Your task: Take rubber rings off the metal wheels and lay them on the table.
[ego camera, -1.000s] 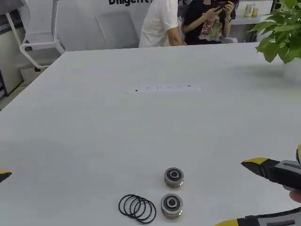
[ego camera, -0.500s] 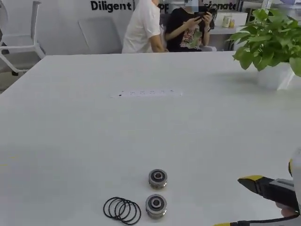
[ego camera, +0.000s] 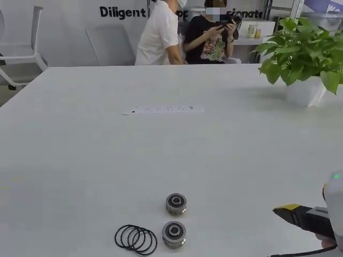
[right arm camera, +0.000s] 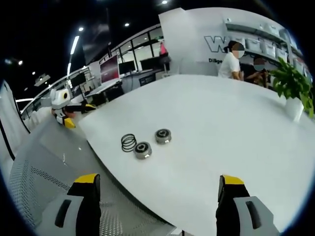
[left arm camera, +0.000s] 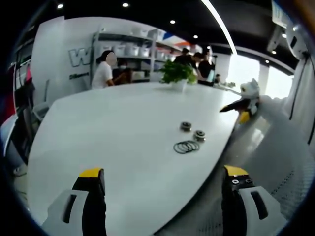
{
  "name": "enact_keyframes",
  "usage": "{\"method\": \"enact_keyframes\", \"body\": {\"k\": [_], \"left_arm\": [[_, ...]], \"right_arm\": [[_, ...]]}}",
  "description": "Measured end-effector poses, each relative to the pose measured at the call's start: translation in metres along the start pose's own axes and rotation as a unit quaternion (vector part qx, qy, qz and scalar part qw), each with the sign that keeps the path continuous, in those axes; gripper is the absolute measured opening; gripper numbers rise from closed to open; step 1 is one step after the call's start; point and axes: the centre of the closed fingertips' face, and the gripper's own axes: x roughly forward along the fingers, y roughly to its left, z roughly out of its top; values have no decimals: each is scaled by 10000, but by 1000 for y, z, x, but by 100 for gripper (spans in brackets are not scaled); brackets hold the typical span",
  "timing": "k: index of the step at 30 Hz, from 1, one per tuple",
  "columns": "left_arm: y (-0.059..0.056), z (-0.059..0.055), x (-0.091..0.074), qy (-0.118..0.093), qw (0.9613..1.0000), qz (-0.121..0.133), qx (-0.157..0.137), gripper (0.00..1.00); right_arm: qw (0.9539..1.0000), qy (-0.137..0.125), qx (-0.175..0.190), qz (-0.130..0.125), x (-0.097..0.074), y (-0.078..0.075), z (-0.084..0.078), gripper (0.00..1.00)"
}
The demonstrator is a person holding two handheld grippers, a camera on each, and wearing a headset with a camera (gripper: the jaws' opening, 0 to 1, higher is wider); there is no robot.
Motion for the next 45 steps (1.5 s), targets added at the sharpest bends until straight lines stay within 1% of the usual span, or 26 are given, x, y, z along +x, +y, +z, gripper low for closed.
{"method": "enact_keyframes", "body": {"k": [5, 11, 16, 24, 29, 37, 45], "left_arm": [[0, 0, -1, -4, 10000, 42, -8, 100], [-1, -1, -1, 55, 10000, 34, 7, 100], [0, -1, -2, 42, 9999, 110, 20, 100], [1, -2, -3, 81, 9998, 186, -25, 99], [2, -2, -3, 71, 9997, 216, -45, 99], [5, -3, -3, 68, 9996, 260, -130, 100], [6, -3, -4, 48, 9995, 300, -128, 100]], "right_arm": [[10000, 26, -9, -6, 0, 0, -1, 99], [10000, 61, -2, 13, 0, 1, -2, 99], [10000, 33, 24, 43, 0, 3, -2, 96], [9999, 35, -54, 94, 1, 4, -1, 97], [9999, 22, -4, 105, 0, 4, -2, 95], [9999, 46, -48, 156, 1, 6, -2, 95], [9998, 49, -71, 162, 1, 7, -2, 95]]}}
